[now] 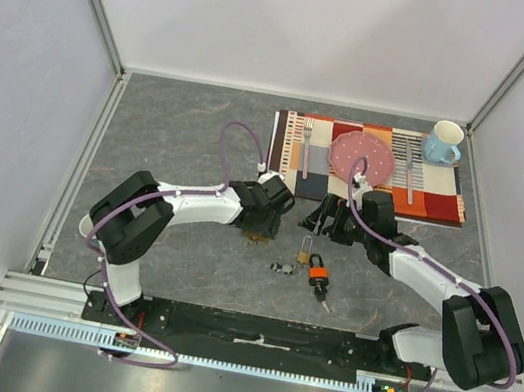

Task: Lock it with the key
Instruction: Pick up the lock from the center of the board.

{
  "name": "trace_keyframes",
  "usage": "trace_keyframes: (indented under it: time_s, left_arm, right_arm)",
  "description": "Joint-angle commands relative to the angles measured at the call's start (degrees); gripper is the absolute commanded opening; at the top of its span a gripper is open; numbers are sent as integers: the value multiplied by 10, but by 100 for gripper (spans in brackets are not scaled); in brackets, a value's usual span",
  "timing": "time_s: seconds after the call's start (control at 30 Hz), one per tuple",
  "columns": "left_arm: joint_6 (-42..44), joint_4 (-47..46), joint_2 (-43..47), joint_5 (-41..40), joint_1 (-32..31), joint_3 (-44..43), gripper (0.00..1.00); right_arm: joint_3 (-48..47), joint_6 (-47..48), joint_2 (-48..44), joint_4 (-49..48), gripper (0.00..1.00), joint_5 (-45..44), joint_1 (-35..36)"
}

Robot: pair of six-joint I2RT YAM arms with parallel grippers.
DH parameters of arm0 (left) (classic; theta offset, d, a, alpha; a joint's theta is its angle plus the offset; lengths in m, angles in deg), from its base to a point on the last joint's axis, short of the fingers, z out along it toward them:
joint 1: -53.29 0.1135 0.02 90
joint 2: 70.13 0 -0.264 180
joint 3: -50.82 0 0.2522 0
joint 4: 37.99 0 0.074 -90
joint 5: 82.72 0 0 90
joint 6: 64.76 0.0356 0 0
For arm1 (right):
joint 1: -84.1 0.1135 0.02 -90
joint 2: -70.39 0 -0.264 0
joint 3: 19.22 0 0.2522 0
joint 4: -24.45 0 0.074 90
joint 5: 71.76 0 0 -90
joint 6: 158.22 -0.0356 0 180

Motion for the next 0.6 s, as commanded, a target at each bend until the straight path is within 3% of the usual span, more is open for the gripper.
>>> trace_keyframes:
  time_s: [0.0,0.23,0.57]
  left_arm:
    - [16,-12,-19,-6,4,45,48]
    - [37,-69,79,36,3,110,29]
    - [85,-116,222,63,-13,172,24]
  right_arm:
    - [2,6,11,-32,98,17,-4]
    - [-1,-16,32,-63,98,42,-9]
    - [-12,-70,99,-144,98,92,-7]
